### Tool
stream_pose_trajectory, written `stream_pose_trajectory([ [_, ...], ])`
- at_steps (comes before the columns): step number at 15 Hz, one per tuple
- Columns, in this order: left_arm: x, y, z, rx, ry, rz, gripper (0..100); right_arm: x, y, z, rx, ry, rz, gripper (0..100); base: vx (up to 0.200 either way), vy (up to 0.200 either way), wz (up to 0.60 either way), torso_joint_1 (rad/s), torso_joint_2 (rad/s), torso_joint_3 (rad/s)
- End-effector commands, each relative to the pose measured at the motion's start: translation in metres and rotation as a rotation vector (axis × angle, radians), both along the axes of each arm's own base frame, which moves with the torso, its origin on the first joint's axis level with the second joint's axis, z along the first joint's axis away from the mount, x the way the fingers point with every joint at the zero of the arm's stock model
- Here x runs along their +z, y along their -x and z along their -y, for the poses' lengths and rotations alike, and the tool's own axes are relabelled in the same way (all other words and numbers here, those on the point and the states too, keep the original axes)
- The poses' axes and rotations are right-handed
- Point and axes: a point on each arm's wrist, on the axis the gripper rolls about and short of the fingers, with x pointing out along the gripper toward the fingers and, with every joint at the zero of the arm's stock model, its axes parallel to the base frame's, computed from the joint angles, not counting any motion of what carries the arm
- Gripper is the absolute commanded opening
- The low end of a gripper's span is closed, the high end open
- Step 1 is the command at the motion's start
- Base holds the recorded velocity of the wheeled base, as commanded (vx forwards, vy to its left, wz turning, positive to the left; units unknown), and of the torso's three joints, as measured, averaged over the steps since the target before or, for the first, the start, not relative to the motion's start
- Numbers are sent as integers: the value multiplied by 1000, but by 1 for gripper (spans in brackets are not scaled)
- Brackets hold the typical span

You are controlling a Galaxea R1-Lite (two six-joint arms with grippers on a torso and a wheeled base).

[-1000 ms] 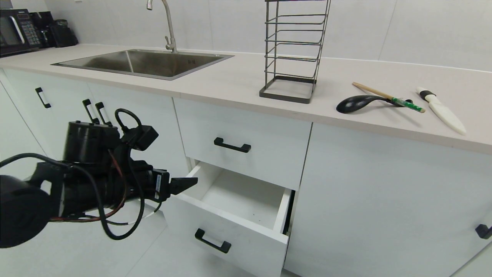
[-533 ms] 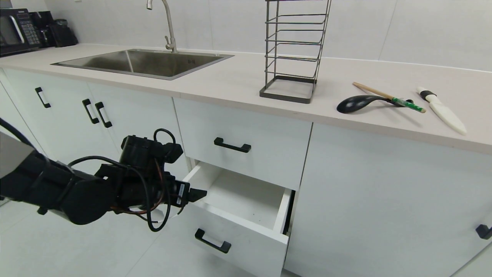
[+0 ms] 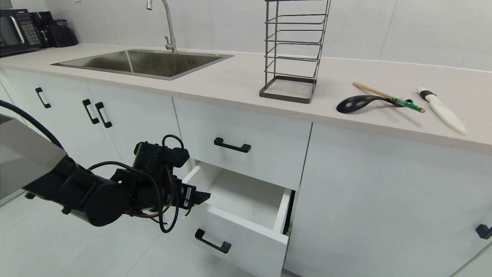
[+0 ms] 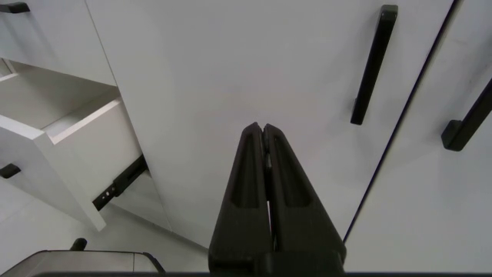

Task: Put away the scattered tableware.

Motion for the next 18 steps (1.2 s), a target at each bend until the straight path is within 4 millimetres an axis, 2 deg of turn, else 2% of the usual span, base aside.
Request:
stream_pose_trajectory([
  [1,3,4,-1,-2,0,2,100,0,0,0,1,0,-1,0,0,0,0,0,0,0],
  [6,5,25,-8,-14,-12,-11,100,0,0,0,1,0,-1,0,0,0,0,0,0,0],
  [8,21,23,-6,-18,18,75,100,0,0,0,1,0,1,0,0,0,0,0,0,0],
  [9,35,27,-8,-33,36,155,100,0,0,0,1,0,-1,0,0,0,0,0,0,0],
  [10,40,31,-9,-37,43,183,100,0,0,0,1,0,1,0,0,0,0,0,0,0],
  [11,52,42,-13,-41,61,240,100,0,0,0,1,0,1,0,0,0,0,0,0,0],
  [12,74,73,-25,-45,101,345,100,0,0,0,1,0,-1,0,0,0,0,0,0,0],
  [13,80,82,-29,-45,113,376,100,0,0,0,1,1,1,0,0,0,0,0,0,0],
  [15,106,140,-61,7,161,554,100,0,0,0,1,0,1,0,0,0,0,0,0,0],
  [16,110,151,-68,31,165,590,100,0,0,0,1,0,-1,0,0,0,0,0,0,0],
  [18,112,200,-92,112,177,733,100,0,0,0,1,0,-1,0,0,0,0,0,0,0],
])
